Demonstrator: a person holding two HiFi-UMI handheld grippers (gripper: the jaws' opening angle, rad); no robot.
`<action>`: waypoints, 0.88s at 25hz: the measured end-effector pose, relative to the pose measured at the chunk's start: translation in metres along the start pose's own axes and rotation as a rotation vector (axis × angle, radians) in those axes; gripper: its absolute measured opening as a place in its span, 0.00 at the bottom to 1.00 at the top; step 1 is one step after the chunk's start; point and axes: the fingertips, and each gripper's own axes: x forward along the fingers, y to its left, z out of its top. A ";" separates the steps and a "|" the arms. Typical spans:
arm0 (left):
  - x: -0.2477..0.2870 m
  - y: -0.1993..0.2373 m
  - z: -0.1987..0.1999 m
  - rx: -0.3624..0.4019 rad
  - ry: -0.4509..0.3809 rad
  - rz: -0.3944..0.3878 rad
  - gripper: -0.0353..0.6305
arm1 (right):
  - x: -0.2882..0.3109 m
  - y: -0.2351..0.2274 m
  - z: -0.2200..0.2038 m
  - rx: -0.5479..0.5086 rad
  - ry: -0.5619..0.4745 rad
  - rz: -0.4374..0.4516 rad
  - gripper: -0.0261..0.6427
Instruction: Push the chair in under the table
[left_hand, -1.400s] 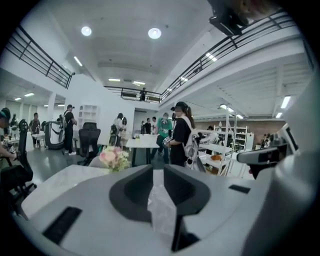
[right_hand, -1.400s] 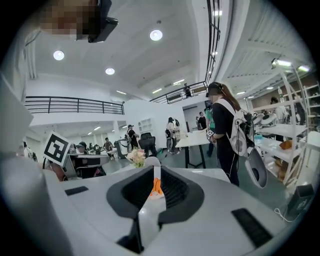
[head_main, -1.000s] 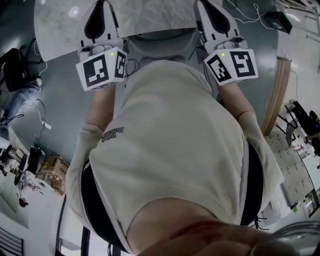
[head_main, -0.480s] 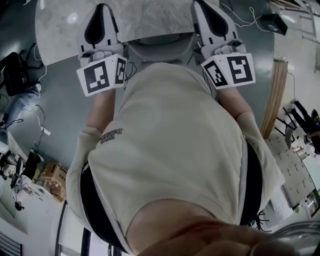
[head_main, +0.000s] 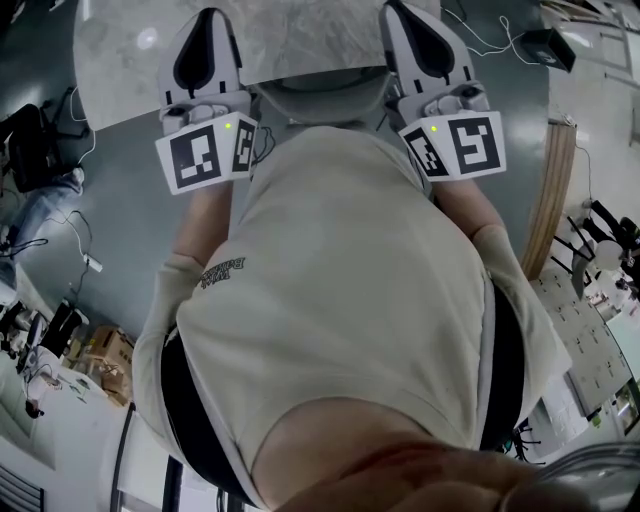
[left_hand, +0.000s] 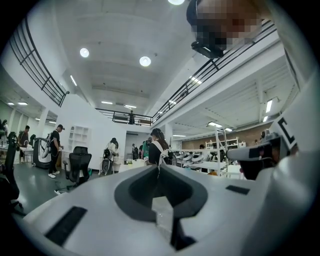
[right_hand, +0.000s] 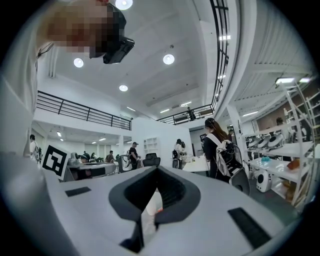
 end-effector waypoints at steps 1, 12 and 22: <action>0.000 0.002 -0.001 0.000 0.003 -0.001 0.09 | 0.001 0.002 0.000 -0.003 0.000 0.000 0.05; -0.003 0.000 -0.014 -0.004 0.039 -0.023 0.09 | 0.004 0.004 0.001 -0.024 -0.001 -0.005 0.05; -0.001 0.002 -0.013 -0.003 0.040 -0.025 0.09 | 0.008 0.000 -0.004 0.005 0.022 -0.005 0.05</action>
